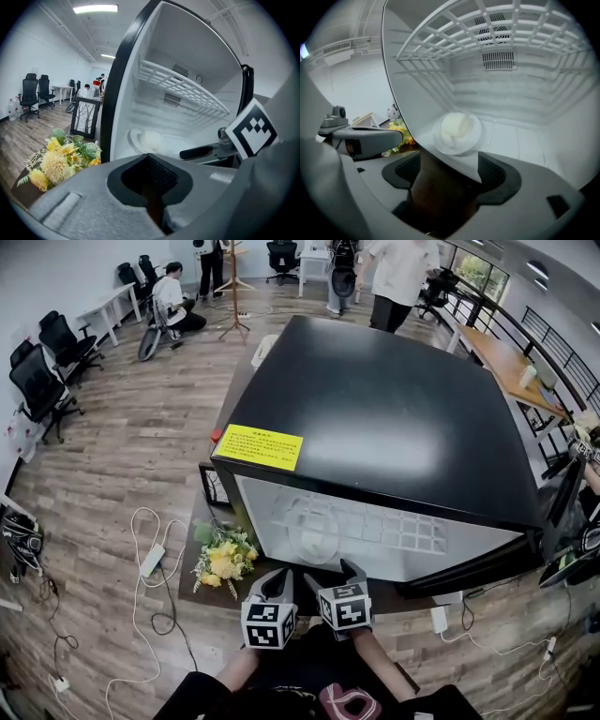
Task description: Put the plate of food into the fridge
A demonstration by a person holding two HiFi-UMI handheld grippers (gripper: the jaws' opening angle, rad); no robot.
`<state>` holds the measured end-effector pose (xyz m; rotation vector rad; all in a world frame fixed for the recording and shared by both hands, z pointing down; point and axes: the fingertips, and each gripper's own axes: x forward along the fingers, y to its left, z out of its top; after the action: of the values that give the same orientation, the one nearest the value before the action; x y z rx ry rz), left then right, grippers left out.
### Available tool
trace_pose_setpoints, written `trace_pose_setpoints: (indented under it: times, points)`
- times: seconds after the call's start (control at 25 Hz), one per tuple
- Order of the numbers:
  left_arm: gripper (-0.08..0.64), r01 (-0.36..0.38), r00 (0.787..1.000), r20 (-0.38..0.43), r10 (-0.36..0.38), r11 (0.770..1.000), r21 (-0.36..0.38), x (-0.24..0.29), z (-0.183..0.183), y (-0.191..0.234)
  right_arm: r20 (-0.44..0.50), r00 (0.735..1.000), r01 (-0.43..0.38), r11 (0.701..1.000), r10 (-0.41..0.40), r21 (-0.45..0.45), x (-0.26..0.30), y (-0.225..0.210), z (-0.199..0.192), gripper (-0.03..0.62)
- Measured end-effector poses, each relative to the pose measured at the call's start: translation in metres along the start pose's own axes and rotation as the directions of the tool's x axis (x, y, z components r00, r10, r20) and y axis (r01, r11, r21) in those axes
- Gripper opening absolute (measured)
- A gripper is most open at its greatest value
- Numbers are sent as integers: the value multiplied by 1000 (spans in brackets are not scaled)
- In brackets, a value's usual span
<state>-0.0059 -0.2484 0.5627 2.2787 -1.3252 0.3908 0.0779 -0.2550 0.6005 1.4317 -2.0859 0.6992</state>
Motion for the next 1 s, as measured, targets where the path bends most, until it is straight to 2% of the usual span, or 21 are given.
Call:
trace_pose_setpoints:
  times: [0.52,0.64,0.76,1.0]
  points:
    - [8,93,996,11,-93,995,32,-17,-3,-18,153,986,50,997,-57,52,-52,5,-1,372]
    - [8,119,992,22,-120,992,41,-22,-3,-25,175,982,51,995,-65,84,-64,8,-5,355]
    - [8,143,989,31,-145,988,52,-26,-3,-32,246,966,45,989,-79,141,-80,8,-4,320]
    - [8,203,978,33,-206,976,83,-34,-5,-48,278,947,116,976,-164,183,-100,3,-13,260]
